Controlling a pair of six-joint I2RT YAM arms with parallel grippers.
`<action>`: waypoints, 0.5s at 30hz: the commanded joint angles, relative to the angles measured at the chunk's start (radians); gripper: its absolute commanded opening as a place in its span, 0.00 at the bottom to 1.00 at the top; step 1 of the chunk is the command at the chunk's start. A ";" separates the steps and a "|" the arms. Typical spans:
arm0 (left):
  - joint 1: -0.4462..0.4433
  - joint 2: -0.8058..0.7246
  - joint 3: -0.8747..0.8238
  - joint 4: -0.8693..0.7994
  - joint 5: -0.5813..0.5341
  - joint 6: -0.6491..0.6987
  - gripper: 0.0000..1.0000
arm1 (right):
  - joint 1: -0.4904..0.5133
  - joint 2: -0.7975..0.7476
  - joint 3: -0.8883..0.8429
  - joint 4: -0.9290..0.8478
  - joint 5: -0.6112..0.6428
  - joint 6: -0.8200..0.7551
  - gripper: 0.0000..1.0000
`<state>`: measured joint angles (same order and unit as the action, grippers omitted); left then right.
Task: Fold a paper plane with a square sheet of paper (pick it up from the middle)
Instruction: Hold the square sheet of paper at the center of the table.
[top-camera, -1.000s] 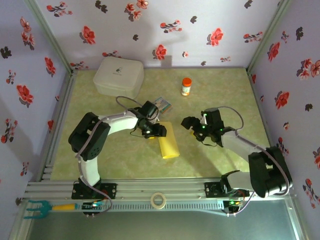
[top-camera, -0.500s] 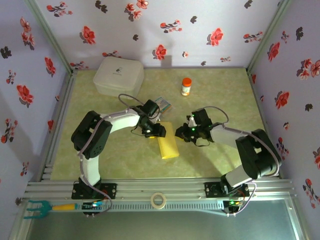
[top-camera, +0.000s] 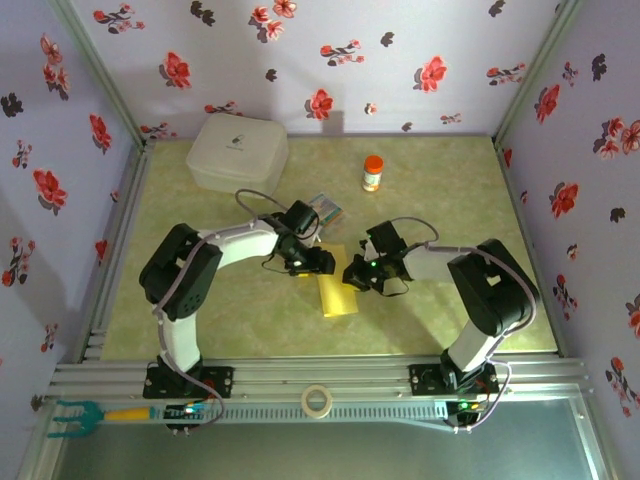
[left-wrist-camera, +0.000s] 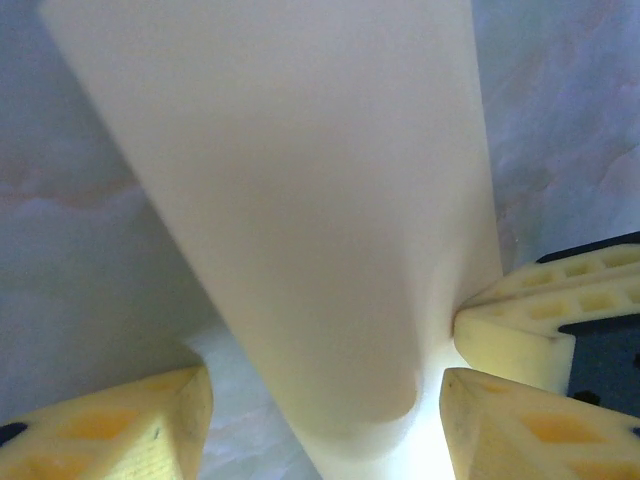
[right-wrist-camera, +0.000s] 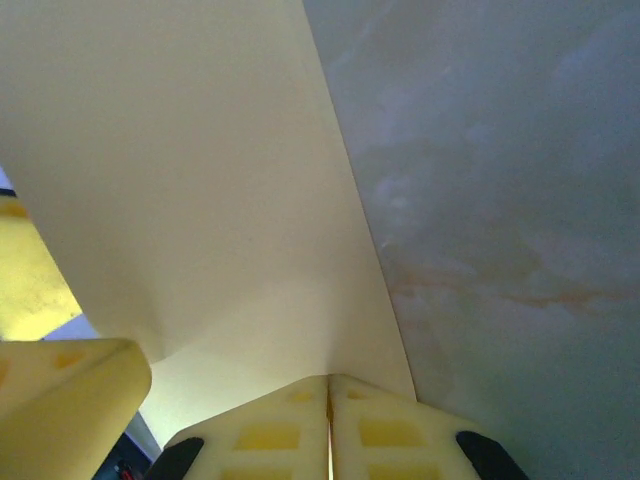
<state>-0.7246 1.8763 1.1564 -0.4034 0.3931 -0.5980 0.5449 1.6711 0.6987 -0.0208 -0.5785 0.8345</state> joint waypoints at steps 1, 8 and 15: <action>-0.001 -0.080 -0.084 0.109 -0.037 -0.112 0.65 | 0.018 0.008 -0.055 0.041 0.061 0.117 0.10; 0.002 -0.131 -0.180 0.288 -0.002 -0.237 0.65 | 0.039 -0.014 -0.103 0.129 0.103 0.254 0.10; 0.002 -0.086 -0.184 0.305 0.006 -0.243 0.60 | 0.041 -0.013 -0.123 0.157 0.114 0.295 0.10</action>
<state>-0.7242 1.7676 0.9794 -0.1352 0.3832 -0.8150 0.5762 1.6386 0.6052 0.1711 -0.5232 1.0840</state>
